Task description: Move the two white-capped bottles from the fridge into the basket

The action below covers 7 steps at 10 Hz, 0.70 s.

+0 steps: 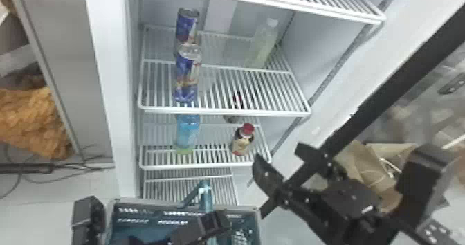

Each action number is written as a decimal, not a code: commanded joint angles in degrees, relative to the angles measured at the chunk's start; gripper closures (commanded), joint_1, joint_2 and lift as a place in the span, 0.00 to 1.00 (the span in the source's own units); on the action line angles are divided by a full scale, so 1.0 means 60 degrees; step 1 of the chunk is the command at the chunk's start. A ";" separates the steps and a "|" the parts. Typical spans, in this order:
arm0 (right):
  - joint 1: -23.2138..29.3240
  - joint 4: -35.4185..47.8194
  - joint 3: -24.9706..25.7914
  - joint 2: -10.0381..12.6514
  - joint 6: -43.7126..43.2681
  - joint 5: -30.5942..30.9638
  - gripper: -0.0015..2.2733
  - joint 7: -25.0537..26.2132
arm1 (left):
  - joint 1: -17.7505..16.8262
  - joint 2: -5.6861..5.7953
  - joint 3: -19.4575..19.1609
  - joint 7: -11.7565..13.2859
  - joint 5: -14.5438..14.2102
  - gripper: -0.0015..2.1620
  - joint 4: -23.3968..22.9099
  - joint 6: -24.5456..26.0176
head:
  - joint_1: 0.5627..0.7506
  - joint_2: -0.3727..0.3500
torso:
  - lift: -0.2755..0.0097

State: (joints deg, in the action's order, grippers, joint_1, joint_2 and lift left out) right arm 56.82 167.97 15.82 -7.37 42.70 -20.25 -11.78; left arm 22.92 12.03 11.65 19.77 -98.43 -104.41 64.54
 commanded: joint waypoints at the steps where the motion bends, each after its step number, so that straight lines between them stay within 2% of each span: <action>1: -0.0423 0.0067 -0.0142 -0.0003 -0.0790 0.0100 0.12 0.0000 | 0.0000 -0.0013 0.0000 0.0001 -0.0011 0.55 0.0000 0.0000 | 0.70 0.03 | 0.97; 2: -0.0704 0.0067 -0.0276 -0.0003 -0.1282 0.0138 0.12 0.0000 | 0.0000 -0.0013 0.0000 0.0001 -0.0011 0.55 0.0000 0.0000 | 0.70 0.03 | 0.97; 7: -0.1853 -0.1828 -0.0619 -0.0105 -0.3110 0.0500 0.12 0.0146 | 0.0023 -0.0013 0.0000 0.0001 -0.0049 0.55 0.0000 -0.0047 | 0.70 0.03 | 0.97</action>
State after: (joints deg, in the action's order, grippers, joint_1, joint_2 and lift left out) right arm 46.32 158.29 12.29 -8.00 25.39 -17.61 -10.95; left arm 23.04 11.95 11.65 19.77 -98.69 -104.41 64.30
